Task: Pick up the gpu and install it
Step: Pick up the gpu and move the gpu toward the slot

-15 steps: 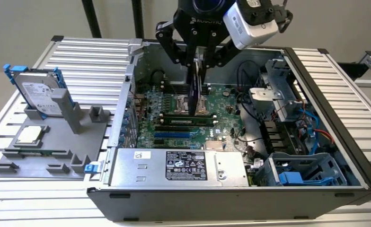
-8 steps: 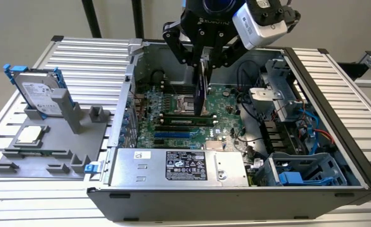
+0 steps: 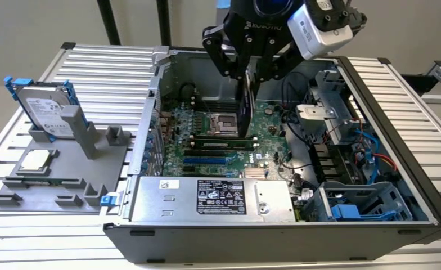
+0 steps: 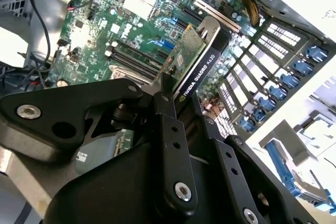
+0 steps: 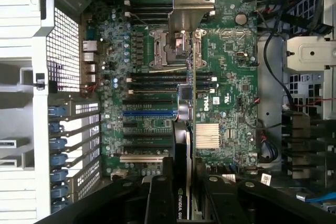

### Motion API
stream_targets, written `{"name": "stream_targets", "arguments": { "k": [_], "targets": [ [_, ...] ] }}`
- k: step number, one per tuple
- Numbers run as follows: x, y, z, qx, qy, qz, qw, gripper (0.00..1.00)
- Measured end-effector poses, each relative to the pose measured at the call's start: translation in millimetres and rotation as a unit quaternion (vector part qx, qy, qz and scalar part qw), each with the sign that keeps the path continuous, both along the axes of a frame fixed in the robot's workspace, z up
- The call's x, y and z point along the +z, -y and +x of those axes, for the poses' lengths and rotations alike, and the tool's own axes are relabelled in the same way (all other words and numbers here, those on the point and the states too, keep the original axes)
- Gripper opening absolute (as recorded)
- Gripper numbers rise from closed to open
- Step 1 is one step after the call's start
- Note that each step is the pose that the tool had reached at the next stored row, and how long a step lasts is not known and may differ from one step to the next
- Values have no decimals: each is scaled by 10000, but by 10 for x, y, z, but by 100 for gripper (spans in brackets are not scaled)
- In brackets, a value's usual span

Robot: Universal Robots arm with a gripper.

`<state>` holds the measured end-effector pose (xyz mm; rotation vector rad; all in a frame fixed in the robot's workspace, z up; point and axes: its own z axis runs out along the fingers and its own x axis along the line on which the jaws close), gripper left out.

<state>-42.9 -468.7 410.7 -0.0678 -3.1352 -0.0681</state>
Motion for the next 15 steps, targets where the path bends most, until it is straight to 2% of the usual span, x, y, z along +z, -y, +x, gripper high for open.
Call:
{"name": "stream_targets", "arguments": {
  "k": [15],
  "targets": [
    [0,0,181,0,0,0,10000,0]
  ]
}}
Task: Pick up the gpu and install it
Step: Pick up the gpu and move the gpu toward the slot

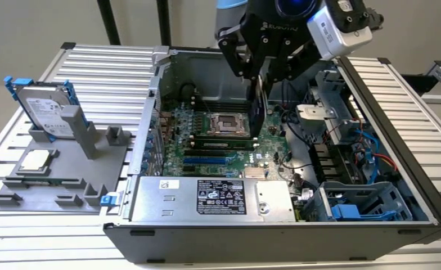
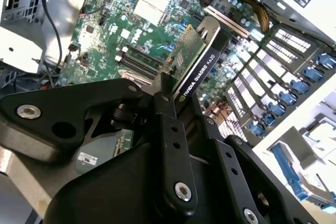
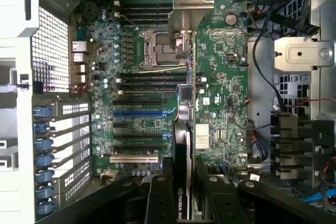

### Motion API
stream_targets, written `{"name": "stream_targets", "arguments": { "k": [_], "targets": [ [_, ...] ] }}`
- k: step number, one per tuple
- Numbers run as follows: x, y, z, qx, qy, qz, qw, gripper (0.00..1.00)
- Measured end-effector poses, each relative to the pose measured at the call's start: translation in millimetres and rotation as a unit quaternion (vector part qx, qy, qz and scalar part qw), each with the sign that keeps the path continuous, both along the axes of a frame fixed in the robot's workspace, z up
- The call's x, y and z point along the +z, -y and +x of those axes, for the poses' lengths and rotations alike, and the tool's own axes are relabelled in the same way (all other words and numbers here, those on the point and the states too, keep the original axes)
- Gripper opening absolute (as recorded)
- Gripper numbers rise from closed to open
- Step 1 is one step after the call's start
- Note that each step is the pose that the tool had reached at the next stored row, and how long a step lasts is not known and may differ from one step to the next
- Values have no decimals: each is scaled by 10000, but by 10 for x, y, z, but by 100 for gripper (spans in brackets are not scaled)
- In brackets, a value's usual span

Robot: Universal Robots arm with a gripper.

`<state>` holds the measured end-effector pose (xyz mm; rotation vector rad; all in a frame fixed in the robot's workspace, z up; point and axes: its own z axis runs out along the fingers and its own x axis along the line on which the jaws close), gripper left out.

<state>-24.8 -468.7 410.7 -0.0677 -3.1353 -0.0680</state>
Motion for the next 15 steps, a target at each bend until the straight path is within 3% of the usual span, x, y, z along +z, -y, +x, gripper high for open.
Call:
{"name": "stream_targets", "arguments": {
  "k": [8,15],
  "targets": [
    [0,0,90,0,0,0,10000,0],
    [0,0,103,0,1,0,10000,0]
  ]
}}
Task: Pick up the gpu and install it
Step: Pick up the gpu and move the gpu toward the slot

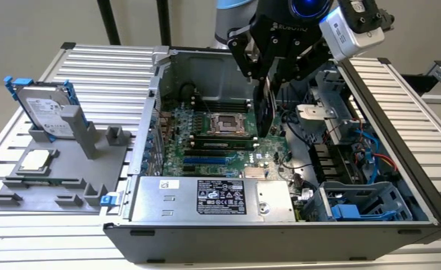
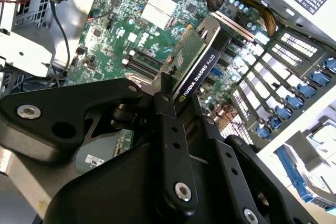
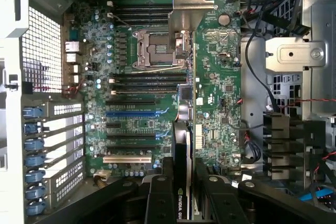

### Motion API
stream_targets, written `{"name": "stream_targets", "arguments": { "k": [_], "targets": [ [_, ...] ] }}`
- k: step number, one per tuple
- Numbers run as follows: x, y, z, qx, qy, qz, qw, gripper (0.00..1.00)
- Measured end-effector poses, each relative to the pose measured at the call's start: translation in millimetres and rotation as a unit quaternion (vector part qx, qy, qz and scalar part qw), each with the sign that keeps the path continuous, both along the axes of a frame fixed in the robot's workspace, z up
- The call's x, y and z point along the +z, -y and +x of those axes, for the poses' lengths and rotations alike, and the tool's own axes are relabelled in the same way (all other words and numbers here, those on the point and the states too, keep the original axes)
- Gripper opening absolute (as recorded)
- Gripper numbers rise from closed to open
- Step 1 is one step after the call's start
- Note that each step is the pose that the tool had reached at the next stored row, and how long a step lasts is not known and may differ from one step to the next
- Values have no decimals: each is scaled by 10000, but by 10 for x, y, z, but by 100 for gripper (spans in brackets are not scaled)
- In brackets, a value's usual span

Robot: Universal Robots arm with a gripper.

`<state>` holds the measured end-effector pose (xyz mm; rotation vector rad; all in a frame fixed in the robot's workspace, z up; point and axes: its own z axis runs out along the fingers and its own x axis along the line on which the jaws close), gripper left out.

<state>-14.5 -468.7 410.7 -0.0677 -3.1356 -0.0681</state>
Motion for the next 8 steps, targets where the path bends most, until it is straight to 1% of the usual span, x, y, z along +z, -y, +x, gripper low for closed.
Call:
{"name": "stream_targets", "arguments": {
  "k": [4,8],
  "targets": [
    [0,0,4,1,0,0,10000,0],
    [0,0,28,0,0,0,10000,0]
  ]
}}
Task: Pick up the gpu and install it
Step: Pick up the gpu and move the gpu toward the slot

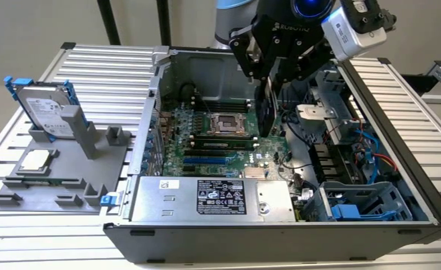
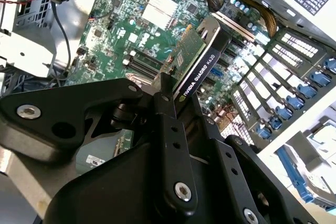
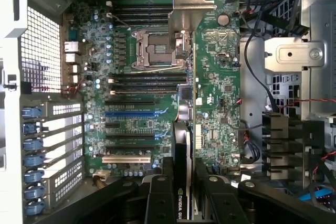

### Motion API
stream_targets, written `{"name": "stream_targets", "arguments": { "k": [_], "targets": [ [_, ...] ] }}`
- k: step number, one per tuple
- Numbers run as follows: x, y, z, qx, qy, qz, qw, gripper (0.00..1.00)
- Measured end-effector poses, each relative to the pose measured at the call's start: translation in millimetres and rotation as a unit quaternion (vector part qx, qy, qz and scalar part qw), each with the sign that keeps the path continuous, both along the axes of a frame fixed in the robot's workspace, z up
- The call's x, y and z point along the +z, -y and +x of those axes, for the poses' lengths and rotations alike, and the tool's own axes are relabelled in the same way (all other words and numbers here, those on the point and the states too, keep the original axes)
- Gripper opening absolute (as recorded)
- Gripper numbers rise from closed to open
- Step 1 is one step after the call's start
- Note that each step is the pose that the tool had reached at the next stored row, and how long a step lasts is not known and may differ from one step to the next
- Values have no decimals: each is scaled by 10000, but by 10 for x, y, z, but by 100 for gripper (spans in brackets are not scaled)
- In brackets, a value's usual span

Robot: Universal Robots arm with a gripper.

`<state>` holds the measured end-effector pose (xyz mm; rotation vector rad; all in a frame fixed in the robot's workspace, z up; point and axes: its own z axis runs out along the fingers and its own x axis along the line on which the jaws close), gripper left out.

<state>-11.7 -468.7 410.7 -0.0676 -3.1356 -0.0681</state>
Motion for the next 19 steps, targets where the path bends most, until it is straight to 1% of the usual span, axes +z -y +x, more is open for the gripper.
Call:
{"name": "stream_targets", "arguments": {
  "k": [6,19],
  "targets": [
    [0,0,55,0,0,0,10000,0],
    [0,0,62,0,0,0,10000,0]
  ]
}}
